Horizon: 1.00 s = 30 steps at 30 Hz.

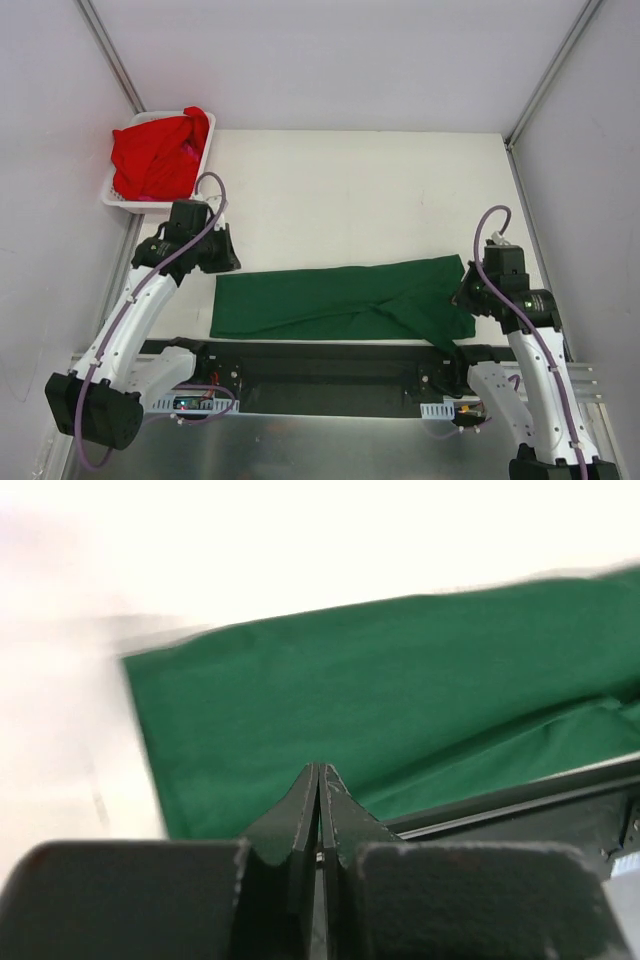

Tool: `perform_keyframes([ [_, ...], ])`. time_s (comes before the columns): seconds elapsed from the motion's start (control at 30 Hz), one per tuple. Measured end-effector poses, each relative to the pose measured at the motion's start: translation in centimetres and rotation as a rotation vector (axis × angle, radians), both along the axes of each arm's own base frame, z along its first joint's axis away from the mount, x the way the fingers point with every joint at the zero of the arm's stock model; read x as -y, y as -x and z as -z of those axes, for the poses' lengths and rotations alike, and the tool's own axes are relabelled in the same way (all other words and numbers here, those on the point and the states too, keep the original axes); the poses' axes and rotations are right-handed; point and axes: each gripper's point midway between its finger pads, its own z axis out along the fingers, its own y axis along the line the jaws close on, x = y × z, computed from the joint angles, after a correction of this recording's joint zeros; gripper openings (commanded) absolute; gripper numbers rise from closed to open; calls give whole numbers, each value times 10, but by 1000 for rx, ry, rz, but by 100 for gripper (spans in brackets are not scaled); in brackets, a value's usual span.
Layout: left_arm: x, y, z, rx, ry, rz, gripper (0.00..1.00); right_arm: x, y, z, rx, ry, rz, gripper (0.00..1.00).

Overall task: Fold and stack the t-shirts
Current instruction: Fold the tshirt

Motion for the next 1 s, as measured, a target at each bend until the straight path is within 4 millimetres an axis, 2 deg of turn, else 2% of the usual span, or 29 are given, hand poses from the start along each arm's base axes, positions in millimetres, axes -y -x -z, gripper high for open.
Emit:
perform_keyframes([
  [0.2,27,-2,32,0,108,56,0,-18,-28,11,20,-40,-68,1],
  [0.33,47,-12,40,21,142,106,0,-46,-51,21,11,-40,-186,1],
  [0.53,79,-24,60,0,148,190,0,-82,-66,48,-68,5,-331,1],
  [0.73,95,-19,84,-73,123,242,0,-97,-82,56,-73,56,-382,1],
  [1.0,108,-13,89,-104,133,290,0,-110,-89,64,-108,88,-430,1],
])
